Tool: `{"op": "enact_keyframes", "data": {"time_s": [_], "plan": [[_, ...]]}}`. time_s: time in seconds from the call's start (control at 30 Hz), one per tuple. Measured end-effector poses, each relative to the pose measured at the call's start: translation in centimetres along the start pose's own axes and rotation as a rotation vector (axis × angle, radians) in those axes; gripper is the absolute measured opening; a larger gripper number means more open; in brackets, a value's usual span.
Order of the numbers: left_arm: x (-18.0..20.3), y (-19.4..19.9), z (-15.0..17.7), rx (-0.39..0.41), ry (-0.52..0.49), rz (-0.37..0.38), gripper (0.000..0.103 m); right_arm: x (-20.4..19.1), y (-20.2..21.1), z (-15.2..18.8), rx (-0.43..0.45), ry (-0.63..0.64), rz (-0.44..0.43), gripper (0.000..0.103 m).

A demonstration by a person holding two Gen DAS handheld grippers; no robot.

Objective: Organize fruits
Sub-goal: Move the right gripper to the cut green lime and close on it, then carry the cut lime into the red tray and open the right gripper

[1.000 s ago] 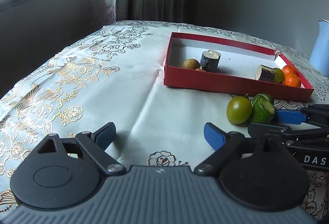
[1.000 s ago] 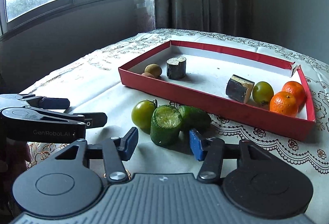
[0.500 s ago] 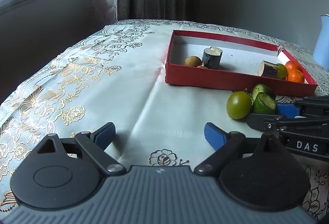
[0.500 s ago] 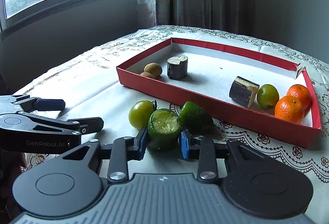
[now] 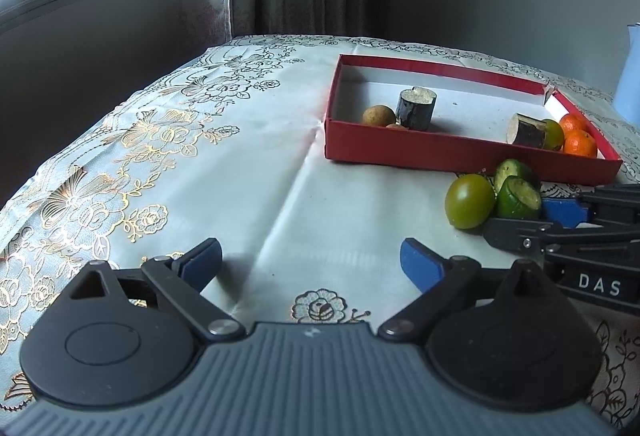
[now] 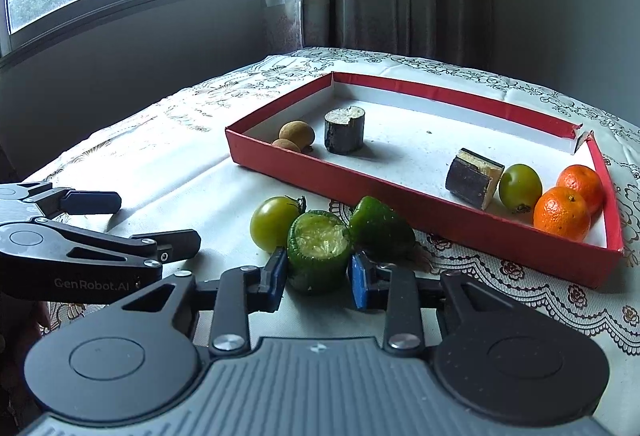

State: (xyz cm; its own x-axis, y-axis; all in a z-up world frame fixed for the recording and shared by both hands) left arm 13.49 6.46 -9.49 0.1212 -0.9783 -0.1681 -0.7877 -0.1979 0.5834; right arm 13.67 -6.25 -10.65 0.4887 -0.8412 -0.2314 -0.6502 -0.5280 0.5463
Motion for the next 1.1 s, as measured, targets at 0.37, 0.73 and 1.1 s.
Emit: {"op": "enact_keyframes", "data": {"time_s": [0.37,0.73,1.1], "plan": [[-0.05,-0.11,-0.03,-0.006,0.005,0.001,0.096,0.0,0.49,0.15,0.021,-0.017,0.001,0.032],[-0.09,-0.15,0.03,-0.01,0.01,0.004,0.096,-0.55,0.73,0.5,0.021,-0.014,-0.027,0.034],[-0.06,-0.15,0.04,-0.01,0.009,0.004,0.096,-0.56,0.57,0.2,0.025,-0.005,-0.011,0.035]]}}
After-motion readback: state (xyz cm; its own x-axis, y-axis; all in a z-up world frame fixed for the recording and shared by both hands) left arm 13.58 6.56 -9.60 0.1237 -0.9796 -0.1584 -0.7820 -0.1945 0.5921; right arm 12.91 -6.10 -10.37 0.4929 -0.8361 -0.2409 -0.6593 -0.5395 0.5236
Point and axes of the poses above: each gripper's, at about its wrist camera, not at the fingertips, and y roughly against the way its jaws point, x to its right, z to its underside, the point moved 8 cm from there along -y, roughly the way its jaws point, and after that the axes turned 15 degrees about -z, right-handed, at the moved point
